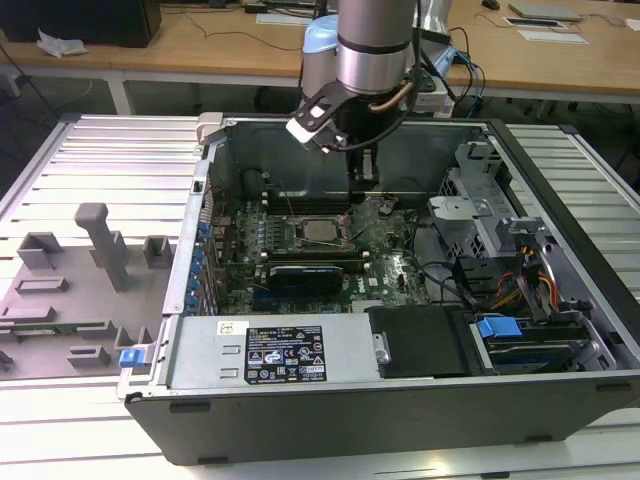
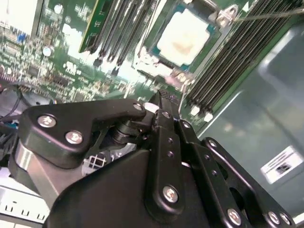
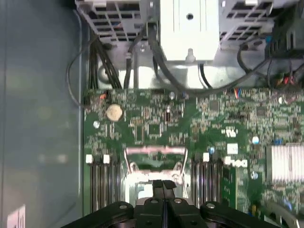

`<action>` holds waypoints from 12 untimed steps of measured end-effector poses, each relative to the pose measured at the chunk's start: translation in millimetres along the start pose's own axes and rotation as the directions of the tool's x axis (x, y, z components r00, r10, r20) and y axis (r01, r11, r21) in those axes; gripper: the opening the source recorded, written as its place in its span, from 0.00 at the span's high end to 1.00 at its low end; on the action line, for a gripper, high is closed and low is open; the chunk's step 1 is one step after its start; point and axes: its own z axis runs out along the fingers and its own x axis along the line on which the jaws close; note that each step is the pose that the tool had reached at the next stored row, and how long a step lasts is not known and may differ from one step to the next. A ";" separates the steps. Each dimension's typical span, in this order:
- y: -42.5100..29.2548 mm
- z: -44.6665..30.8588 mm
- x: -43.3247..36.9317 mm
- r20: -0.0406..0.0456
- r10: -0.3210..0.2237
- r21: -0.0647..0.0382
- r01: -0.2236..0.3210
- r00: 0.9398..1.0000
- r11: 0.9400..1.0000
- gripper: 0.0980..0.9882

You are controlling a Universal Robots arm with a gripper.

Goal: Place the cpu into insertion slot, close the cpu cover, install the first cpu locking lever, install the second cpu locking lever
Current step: 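Close the cpu cover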

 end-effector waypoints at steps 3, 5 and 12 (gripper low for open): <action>22.0 1.1 -0.4 0.000 0.000 0.009 0.000 1.000 1.000 0.99; 31.0 1.5 -0.4 0.000 -0.001 0.012 0.001 1.000 1.000 0.99; 52.6 6.8 -0.3 0.000 -0.002 0.026 0.002 1.000 1.000 0.99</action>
